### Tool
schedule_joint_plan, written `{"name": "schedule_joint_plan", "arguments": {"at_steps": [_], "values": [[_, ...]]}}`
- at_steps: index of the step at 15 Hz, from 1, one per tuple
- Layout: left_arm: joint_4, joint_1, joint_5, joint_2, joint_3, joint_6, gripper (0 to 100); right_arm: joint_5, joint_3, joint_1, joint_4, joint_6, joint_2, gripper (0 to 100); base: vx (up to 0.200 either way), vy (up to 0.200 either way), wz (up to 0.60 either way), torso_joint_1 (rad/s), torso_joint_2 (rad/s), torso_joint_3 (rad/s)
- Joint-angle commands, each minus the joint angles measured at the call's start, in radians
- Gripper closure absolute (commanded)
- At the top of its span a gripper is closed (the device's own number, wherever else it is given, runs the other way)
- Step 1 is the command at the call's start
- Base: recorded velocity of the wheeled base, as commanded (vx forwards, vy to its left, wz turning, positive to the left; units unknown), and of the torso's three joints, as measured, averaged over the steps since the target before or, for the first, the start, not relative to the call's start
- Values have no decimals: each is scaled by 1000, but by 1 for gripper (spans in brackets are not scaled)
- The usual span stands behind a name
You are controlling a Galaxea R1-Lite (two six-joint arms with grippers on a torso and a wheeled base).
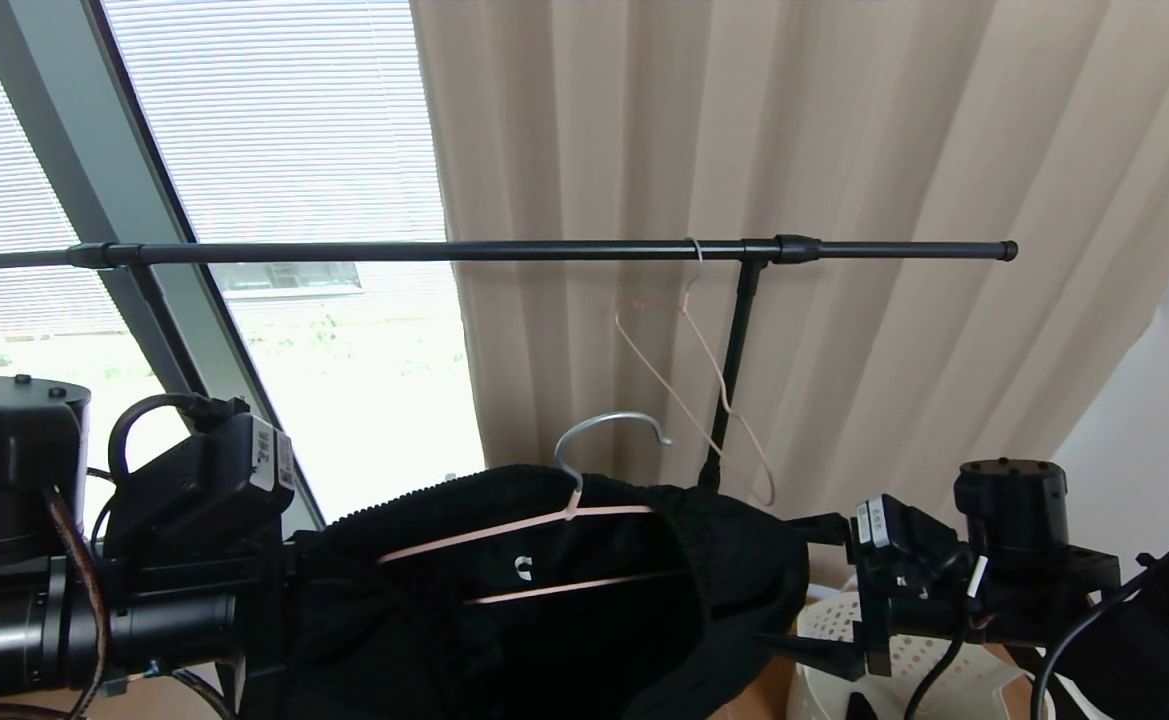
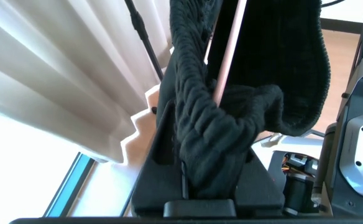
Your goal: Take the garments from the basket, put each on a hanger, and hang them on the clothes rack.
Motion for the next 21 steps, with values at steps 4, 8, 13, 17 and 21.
{"name": "schedule_joint_plan", "arguments": {"at_steps": [4, 8, 13, 17, 21], "values": [[0, 2, -10, -50, 22, -35, 100, -38, -11, 2, 0, 3, 14, 100, 0, 0, 0, 0, 0, 0], [0, 31, -13, -66, 39, -58, 100, -36, -23, -72, 1, 5, 0, 100, 0, 0, 0, 0, 0, 0], [0, 89, -57, -74, 47, -59, 100, -35, -51, -116, 9, 6, 9, 100, 0, 0, 0, 0, 0, 0], [0, 94, -70, -71, 42, -62, 100, -36, -53, -115, 10, 6, 7, 100, 0, 0, 0, 0, 0, 0], [0, 101, -70, -66, 39, -73, 100, -35, -33, -109, 3, 3, 0, 0, 0, 0, 0, 0, 0, 0]]}}
